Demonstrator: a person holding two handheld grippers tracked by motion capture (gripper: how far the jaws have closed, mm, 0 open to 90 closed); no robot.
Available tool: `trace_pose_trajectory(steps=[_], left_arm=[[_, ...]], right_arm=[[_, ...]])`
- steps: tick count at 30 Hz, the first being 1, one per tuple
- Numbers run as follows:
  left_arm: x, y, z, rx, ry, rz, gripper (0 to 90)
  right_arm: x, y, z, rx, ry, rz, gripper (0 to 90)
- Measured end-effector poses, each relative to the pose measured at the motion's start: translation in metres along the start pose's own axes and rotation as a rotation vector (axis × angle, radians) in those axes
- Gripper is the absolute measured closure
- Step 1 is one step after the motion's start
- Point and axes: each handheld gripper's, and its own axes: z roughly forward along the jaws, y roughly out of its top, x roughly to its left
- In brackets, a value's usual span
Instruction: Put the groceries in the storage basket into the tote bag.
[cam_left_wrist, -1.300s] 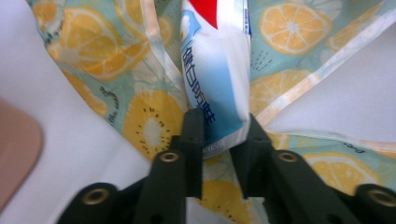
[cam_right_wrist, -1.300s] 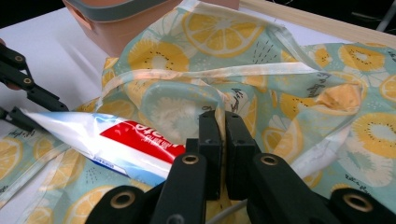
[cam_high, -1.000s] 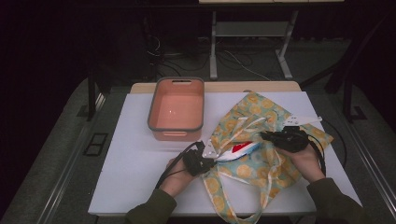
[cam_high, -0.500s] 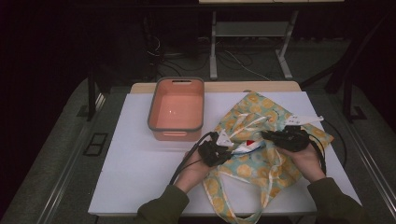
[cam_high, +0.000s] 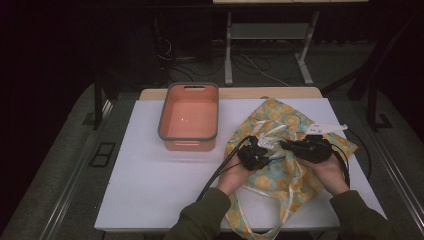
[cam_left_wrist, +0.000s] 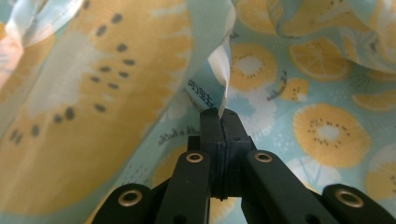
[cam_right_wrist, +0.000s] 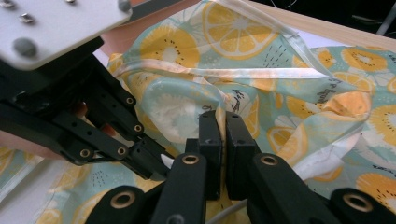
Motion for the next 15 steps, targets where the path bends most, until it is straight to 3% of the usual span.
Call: trace_pose_trajectory(steps=[2,4,8,11,15], left_arm=[[0.000,-0.001,-0.003,-0.004,-0.004,-0.002,86.3],[-0.001,-0.003,-0.011,-0.020,-0.010,-0.010,74.0],[-0.005,-0.013,-0.040,-0.036,-0.003,0.007,63.3],[-0.007,-0.026,-0.068,-0.048,0.026,0.011,57.0],[-0.003,-0.053,-0.093,-0.037,0.102,-0.036,47.7]], right_arm=[[0.000,0.000,0.000,0.000,0.000,0.001,86.6],[0.000,0.000,-0.001,-0.002,-0.001,-0.001,86.6],[0.000,0.000,-0.002,-0.006,0.000,-0.001,86.6],[0.001,0.000,-0.002,-0.004,0.001,0.000,86.6],[0.004,0.000,-0.002,-0.004,0.007,-0.006,86.6]])
